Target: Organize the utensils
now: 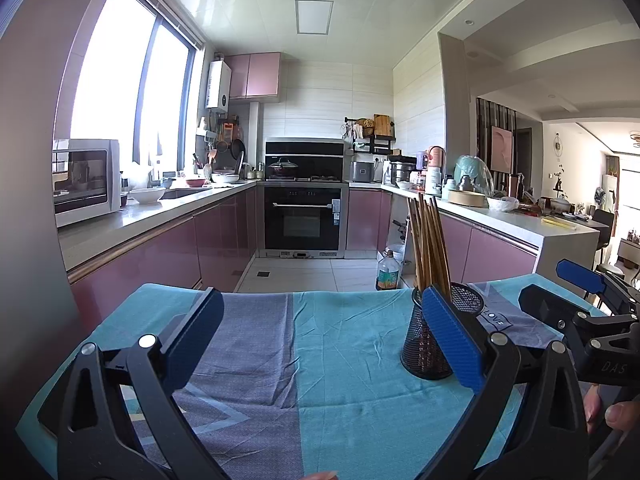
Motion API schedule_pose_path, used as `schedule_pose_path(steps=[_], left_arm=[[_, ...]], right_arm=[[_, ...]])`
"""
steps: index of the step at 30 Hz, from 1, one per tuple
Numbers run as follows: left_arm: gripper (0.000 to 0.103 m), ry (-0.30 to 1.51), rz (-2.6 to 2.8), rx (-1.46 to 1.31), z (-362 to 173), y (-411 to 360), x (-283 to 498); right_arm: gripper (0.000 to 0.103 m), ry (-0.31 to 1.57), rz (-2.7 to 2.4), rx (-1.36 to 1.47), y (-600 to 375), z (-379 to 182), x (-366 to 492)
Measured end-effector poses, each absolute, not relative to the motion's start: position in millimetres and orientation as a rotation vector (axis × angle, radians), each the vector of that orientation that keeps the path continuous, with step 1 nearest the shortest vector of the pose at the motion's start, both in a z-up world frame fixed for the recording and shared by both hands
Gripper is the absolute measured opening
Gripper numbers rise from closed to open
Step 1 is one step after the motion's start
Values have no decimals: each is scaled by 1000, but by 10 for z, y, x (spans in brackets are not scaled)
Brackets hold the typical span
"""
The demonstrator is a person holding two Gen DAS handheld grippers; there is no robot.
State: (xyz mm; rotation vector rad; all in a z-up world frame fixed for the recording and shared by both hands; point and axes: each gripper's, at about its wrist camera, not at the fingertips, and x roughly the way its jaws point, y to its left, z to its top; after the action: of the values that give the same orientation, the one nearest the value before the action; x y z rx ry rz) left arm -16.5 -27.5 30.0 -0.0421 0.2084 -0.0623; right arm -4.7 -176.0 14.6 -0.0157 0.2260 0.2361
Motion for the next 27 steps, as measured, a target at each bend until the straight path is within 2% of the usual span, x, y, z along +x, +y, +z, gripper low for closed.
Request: schedule_pose_path(steps=[27], left_arm=[[98, 206, -61, -42, 303, -281, -161]], right_arm=[[96, 219, 235, -12, -1759, 167, -44]])
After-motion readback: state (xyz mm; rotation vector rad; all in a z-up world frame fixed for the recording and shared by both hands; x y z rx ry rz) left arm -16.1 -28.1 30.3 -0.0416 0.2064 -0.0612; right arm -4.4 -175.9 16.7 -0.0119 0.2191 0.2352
